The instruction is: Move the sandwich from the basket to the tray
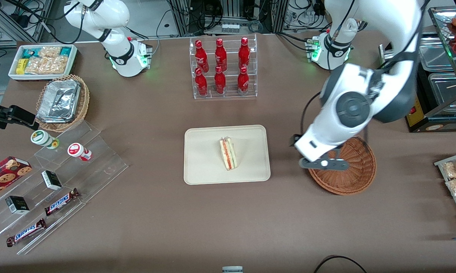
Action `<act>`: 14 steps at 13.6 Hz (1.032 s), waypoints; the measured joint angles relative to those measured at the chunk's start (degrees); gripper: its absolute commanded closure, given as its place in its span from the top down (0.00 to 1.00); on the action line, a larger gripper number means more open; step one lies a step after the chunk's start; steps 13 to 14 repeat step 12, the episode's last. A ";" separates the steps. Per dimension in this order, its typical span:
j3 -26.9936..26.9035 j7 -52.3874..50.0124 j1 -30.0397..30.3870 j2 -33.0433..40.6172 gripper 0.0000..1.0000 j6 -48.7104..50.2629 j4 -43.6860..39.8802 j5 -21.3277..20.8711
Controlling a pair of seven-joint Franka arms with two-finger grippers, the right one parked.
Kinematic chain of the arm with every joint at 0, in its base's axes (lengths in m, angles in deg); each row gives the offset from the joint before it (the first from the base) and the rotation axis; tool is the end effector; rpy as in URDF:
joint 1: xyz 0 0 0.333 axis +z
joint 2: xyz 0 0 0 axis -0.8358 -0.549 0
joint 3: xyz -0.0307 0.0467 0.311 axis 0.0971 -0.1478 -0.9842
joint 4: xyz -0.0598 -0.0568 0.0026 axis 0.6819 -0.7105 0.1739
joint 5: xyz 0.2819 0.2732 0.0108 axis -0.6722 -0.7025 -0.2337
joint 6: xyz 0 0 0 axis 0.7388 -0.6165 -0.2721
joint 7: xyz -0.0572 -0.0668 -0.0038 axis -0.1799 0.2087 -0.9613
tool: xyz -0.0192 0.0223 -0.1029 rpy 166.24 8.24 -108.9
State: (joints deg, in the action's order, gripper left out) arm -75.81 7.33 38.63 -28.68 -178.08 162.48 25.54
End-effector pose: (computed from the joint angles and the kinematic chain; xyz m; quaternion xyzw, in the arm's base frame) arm 0.6002 -0.2342 0.4596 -0.9963 0.0613 0.0582 0.0172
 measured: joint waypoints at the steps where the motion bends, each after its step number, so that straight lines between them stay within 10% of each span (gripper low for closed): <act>1: -0.02 2.39 1.47 1.74 1.00 1.18 1.19 0.00; 14: 4.36 20.60 19.77 16.62 1.00 19.32 2.56 -0.01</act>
